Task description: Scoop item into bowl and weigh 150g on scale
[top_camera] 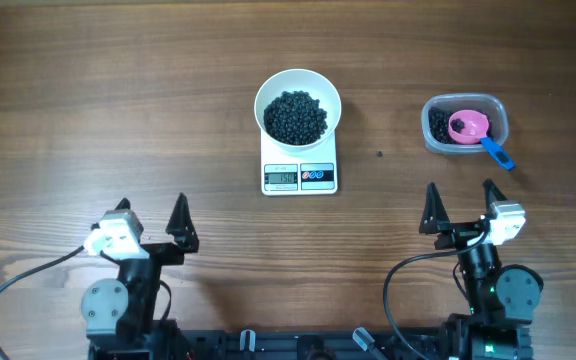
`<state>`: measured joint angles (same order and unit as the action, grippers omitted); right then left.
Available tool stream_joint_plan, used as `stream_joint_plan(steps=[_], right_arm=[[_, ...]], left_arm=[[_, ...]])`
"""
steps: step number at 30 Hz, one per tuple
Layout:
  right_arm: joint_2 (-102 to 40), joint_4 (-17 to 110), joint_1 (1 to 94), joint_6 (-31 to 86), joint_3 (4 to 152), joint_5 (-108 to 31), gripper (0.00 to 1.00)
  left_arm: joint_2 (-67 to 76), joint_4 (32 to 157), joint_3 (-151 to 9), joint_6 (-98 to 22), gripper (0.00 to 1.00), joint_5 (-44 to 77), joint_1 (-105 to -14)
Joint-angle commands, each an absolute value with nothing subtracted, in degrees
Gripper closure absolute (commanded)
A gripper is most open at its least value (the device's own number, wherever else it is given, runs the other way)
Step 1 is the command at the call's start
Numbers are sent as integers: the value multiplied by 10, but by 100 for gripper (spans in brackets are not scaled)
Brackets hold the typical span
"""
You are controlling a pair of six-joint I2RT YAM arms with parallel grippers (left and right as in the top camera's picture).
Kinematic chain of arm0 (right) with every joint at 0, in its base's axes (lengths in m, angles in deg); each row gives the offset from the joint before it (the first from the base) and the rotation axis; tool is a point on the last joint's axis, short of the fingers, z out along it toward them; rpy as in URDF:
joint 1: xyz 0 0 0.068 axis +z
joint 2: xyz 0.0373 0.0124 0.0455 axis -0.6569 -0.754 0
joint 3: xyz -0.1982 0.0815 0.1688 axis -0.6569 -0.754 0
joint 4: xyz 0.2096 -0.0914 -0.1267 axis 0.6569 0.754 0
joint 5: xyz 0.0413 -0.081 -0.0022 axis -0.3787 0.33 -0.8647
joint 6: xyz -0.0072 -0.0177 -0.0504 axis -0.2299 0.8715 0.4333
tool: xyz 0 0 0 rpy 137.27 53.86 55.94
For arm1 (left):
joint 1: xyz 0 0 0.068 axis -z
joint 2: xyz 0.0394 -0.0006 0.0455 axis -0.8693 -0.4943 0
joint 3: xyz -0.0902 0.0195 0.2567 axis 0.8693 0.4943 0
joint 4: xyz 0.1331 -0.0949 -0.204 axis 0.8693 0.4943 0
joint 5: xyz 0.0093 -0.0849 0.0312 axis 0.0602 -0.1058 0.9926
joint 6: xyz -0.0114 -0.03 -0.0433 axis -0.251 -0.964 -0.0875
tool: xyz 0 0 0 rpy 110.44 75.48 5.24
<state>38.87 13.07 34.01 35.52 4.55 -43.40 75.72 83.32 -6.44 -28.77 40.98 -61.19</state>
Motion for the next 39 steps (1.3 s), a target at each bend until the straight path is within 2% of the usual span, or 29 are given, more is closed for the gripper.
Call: stream_joint_plan(steps=[1,10,19,30,39], right_arm=[[394,129,343,366,45,-429,0],[394,129,343,366,45,-429,0],[394,129,343,366,45,-429,0],[394,129,343,366,45,-429,0],[394,129,343,366,45,-429,0]], left_arm=[[764,774,-16,-295,0,400,-616],[764,609,81,-295,0,400,-625],[764,650,85,-289,0,407,-625],[764,651,85,-128,0,413,-624],[764,652,85,-128,0,419,-624]])
